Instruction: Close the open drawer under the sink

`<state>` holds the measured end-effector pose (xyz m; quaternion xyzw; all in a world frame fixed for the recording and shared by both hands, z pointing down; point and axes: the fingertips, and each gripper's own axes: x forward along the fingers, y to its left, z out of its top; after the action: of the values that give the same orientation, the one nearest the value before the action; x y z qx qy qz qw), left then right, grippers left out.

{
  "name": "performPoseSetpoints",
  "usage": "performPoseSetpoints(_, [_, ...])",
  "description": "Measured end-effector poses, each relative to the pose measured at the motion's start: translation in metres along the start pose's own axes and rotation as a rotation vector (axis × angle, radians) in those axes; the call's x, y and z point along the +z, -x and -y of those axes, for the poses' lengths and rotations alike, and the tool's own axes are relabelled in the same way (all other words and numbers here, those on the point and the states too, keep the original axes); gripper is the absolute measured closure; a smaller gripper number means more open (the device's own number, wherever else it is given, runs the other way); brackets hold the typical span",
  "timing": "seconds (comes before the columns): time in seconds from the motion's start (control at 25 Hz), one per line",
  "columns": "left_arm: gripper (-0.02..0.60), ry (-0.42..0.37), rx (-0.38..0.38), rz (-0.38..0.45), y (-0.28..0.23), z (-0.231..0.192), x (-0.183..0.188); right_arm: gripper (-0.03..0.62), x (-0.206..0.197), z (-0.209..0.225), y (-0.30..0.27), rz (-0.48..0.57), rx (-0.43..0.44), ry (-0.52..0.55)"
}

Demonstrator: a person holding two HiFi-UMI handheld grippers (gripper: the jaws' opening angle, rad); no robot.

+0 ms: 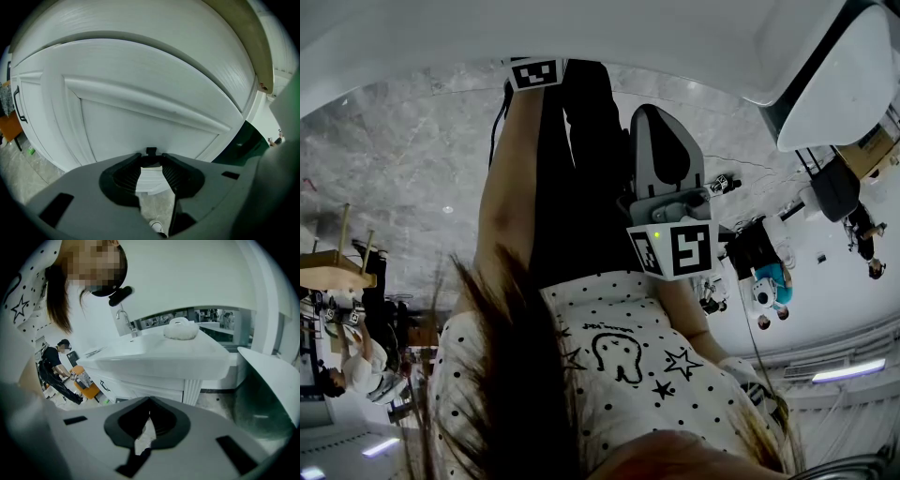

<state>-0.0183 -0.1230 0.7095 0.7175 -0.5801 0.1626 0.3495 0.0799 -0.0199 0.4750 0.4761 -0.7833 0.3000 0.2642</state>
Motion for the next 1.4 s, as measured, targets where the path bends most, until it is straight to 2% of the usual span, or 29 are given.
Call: performPoseSetpoints(1.4, [0.439,0.007,-0.012,0.001,0.002,-0.002,0.0,0.58,-0.005,-0.015,0.004,0.004,0.002,0.014])
